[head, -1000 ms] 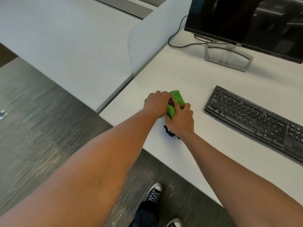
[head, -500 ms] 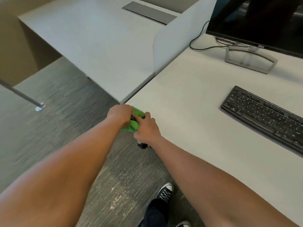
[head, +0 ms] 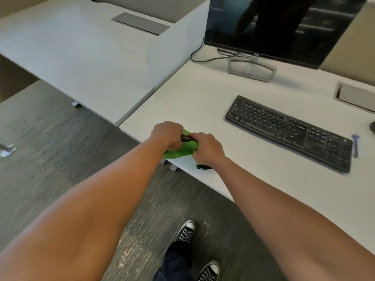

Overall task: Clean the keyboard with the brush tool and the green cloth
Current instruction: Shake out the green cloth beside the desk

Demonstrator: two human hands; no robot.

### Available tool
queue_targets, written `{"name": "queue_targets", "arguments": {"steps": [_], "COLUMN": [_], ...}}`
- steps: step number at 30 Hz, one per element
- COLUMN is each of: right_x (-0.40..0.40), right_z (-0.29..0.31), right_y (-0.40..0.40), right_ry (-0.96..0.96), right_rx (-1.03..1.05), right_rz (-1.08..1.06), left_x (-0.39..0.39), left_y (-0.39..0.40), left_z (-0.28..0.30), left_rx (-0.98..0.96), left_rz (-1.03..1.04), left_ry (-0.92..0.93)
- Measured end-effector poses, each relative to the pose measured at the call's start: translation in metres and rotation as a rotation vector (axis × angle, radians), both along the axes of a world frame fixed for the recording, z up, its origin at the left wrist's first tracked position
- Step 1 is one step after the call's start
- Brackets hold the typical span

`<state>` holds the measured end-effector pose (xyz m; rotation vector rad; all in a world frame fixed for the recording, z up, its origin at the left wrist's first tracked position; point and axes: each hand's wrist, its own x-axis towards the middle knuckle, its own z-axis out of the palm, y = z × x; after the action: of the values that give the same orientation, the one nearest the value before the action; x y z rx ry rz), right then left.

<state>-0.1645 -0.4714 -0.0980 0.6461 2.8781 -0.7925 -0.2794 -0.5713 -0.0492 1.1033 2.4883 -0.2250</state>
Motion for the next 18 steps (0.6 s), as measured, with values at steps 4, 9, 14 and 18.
{"name": "queue_targets", "arguments": {"steps": [4,9,14,18], "right_x": [0.100,0.148,0.224,0.283], "right_z": [0.002,0.010,0.016,0.038], "right_y": [0.064,0.077,0.092,0.106], "right_ry": [-0.220,-0.373,-0.564,-0.807], "right_rx": [0.076,0.025,0.020,-0.031], "right_rz": [-0.099,-0.108,-0.148,-0.120], "left_x": [0.099,0.142,0.221,0.290], "left_y": [0.068,0.086,0.110,0.128], "left_z": [-0.025,-0.041,-0.044,-0.042], "left_rx": [0.067,0.044,-0.047,-0.085], "left_rz": [-0.157,-0.207,-0.350,-0.418], "left_ry": [-0.130,-0.241,-0.402,-0.619]}}
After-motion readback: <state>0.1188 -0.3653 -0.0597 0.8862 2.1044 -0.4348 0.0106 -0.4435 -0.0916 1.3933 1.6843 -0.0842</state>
